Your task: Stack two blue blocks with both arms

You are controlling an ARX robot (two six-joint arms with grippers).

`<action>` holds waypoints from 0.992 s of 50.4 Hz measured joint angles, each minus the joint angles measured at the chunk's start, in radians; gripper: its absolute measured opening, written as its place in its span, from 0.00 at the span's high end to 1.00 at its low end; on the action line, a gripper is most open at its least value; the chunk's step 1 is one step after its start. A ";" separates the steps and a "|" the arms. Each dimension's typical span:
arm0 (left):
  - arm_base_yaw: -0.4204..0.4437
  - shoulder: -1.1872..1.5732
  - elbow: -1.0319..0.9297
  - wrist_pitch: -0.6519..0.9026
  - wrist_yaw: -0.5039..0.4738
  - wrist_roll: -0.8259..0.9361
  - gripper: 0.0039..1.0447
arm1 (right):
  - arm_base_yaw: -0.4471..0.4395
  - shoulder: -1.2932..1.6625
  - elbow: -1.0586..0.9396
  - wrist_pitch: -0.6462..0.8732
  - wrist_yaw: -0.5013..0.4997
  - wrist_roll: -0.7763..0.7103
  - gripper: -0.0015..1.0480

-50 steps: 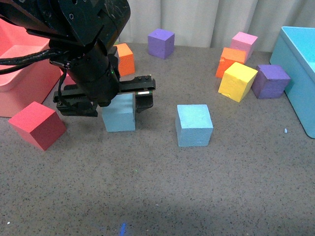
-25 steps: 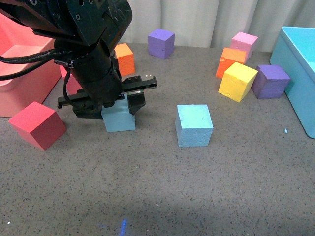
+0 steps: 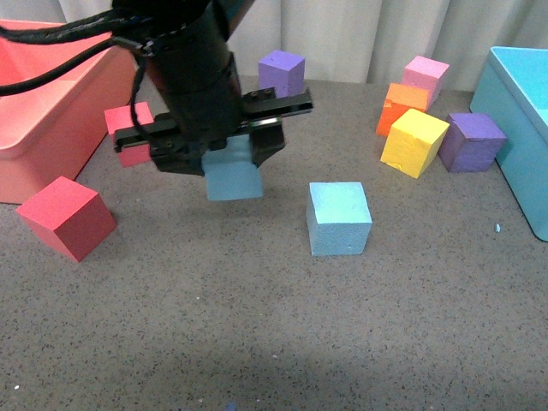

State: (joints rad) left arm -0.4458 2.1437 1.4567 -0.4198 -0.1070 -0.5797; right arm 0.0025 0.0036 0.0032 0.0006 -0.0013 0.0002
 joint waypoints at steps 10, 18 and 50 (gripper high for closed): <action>-0.073 0.000 0.074 -0.051 -0.028 -0.068 0.56 | 0.000 0.000 0.000 0.000 0.000 0.000 0.09; -0.122 0.008 0.142 -0.093 -0.032 -0.132 0.56 | 0.000 0.000 0.000 0.000 0.000 0.000 0.09; -0.203 0.140 0.317 -0.229 -0.032 -0.279 0.57 | 0.000 0.000 0.000 0.000 0.000 0.000 0.09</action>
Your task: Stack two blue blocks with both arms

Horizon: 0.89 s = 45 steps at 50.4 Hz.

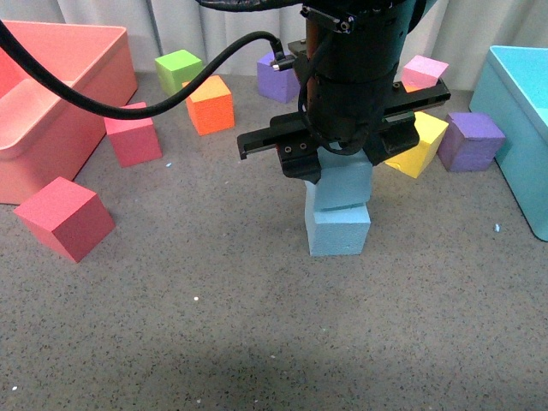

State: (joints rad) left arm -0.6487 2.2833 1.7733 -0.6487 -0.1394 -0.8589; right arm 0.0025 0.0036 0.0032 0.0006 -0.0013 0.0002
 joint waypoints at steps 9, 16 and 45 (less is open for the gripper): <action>-0.002 0.000 0.001 -0.019 -0.011 -0.015 0.57 | 0.000 0.000 0.000 0.000 0.000 0.000 0.09; -0.006 0.000 0.000 -0.024 -0.005 -0.031 0.57 | 0.000 0.000 0.000 0.000 0.000 0.000 0.09; -0.031 0.000 -0.025 -0.009 -0.015 -0.040 0.57 | 0.000 0.000 0.000 0.000 0.000 0.000 0.09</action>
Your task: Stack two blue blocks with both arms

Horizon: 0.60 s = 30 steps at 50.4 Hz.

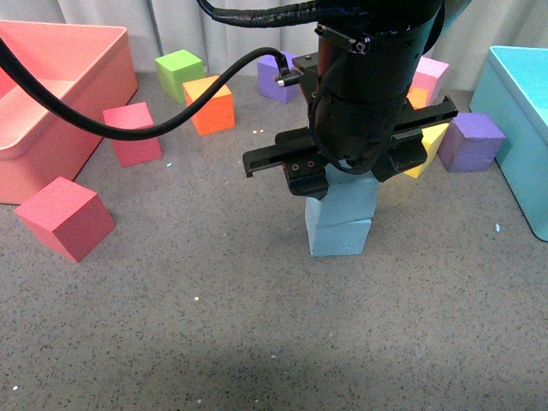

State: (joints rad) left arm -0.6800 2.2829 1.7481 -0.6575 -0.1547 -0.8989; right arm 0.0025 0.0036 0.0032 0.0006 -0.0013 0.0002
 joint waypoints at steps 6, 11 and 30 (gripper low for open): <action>-0.001 0.000 0.000 0.003 0.004 0.006 0.57 | 0.000 0.000 0.000 0.000 0.000 0.000 0.09; -0.003 0.000 0.000 0.004 0.002 0.011 0.57 | 0.000 0.000 0.000 0.000 0.000 0.000 0.09; -0.002 -0.023 -0.014 0.019 0.000 0.051 0.04 | 0.000 0.000 0.000 0.000 0.000 0.000 0.09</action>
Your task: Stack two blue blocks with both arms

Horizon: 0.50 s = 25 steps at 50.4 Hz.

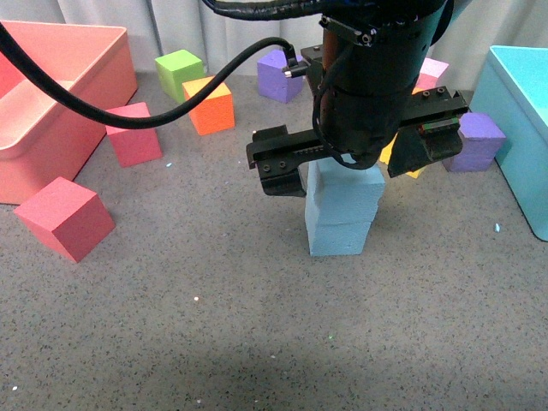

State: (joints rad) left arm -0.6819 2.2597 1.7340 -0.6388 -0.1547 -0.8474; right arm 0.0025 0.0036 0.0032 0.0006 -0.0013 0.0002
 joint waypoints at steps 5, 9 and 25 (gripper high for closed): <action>0.005 -0.047 -0.043 0.018 0.002 0.000 0.06 | 0.000 0.000 0.000 0.000 0.000 0.000 0.09; 0.009 -0.098 -0.090 0.050 0.003 -0.002 0.06 | 0.000 0.000 0.000 0.000 0.000 0.000 0.09; 0.146 -0.477 -0.993 1.516 -0.360 0.709 0.53 | 0.000 0.000 0.000 0.000 0.003 0.000 0.09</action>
State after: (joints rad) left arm -0.5362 1.7828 0.7410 0.8768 -0.5152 -0.1387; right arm 0.0025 0.0036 0.0032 0.0006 0.0013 0.0002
